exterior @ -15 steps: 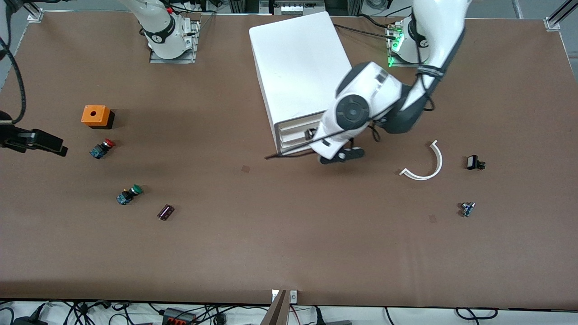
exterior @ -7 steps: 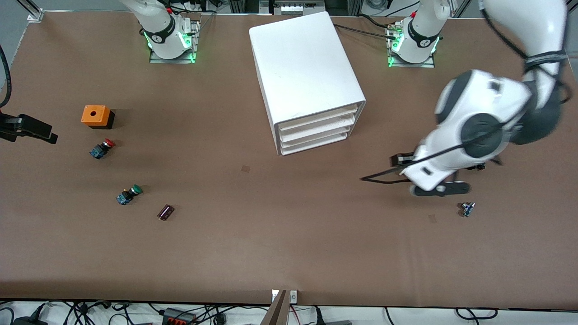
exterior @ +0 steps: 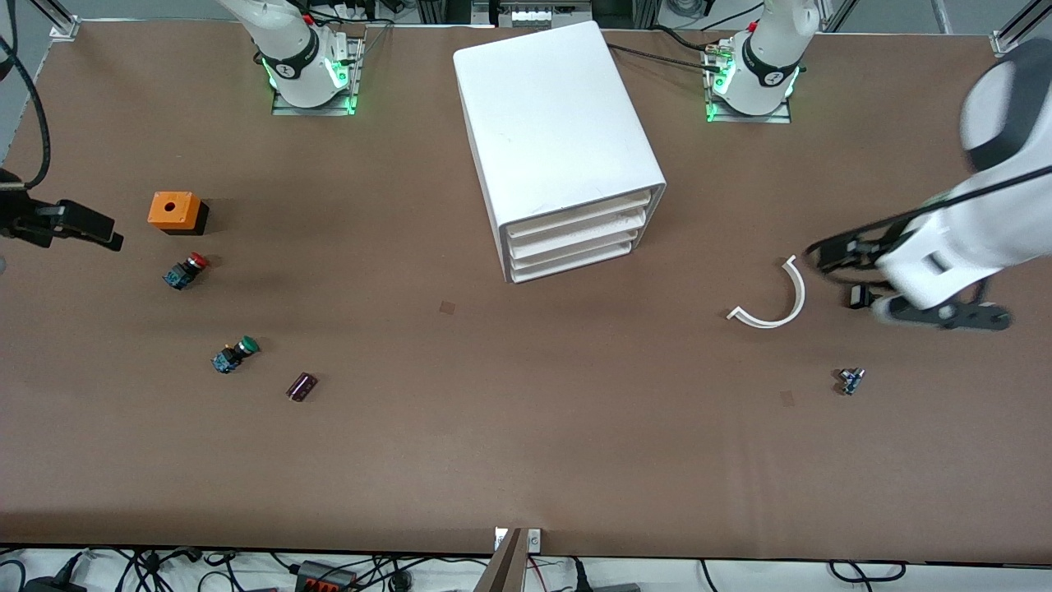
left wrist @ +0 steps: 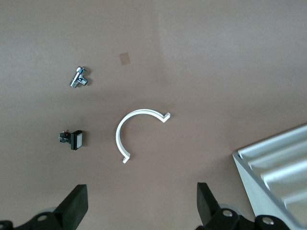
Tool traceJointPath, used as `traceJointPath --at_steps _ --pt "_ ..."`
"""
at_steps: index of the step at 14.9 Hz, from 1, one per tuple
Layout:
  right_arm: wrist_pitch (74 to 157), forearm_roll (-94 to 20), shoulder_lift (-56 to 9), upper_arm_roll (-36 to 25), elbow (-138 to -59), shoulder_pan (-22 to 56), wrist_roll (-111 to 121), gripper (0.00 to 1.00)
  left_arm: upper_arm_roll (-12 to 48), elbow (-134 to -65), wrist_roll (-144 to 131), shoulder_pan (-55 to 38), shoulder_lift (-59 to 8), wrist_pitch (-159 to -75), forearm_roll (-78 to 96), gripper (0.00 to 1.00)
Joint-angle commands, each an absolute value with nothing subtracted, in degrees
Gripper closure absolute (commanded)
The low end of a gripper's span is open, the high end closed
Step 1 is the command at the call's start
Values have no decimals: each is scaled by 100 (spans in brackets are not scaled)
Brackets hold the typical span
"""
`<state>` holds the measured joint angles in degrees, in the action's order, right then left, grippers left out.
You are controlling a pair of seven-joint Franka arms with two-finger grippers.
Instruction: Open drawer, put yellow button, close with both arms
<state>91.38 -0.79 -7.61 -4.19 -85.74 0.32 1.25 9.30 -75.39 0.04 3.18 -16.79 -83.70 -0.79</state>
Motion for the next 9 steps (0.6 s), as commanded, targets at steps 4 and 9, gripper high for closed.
traceJointPath --at_steps 4,9 --pt "9317 18 -123 -325 -9308 -44 229 0 62 -10342 537 -61 341 -10834 202 0" --pt "9316 105 -97 -316 -9290 -35 193 0 53 -10258 536 -97 396 -10135 193 0"
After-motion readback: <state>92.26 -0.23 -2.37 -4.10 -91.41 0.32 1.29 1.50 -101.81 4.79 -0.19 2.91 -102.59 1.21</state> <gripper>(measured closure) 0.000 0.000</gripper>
